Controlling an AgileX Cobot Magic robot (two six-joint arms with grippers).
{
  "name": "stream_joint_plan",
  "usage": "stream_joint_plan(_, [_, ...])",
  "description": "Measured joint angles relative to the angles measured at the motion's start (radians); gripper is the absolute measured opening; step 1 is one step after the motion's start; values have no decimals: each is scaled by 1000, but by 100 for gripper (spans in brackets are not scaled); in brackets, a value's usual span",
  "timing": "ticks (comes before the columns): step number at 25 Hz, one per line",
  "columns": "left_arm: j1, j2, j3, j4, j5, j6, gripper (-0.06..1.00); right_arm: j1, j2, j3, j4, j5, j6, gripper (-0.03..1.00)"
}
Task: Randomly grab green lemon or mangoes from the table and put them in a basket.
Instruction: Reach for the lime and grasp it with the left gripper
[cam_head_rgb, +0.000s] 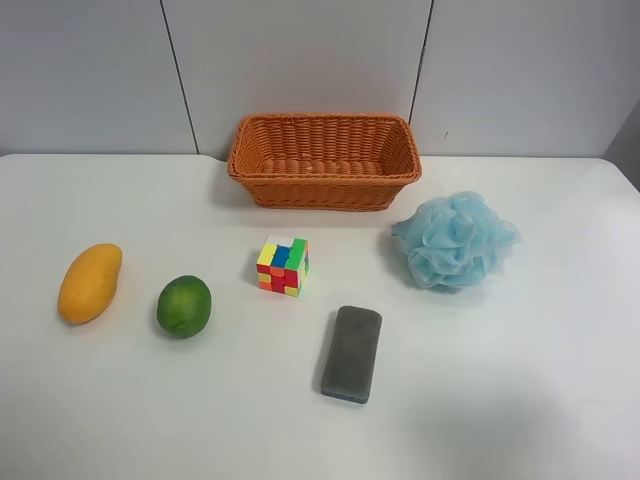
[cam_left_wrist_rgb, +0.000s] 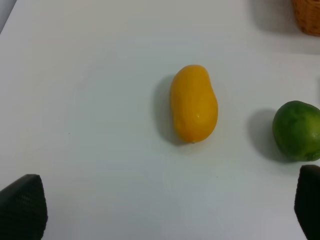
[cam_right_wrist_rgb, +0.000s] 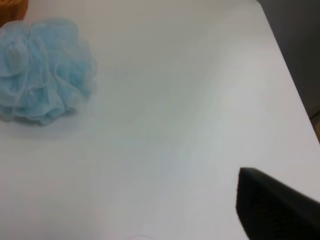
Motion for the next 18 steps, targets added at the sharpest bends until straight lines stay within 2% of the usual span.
stream_joint_plan(18, [0, 0, 0, 0, 0, 0, 99, 0, 0, 0, 0, 0, 0, 99])
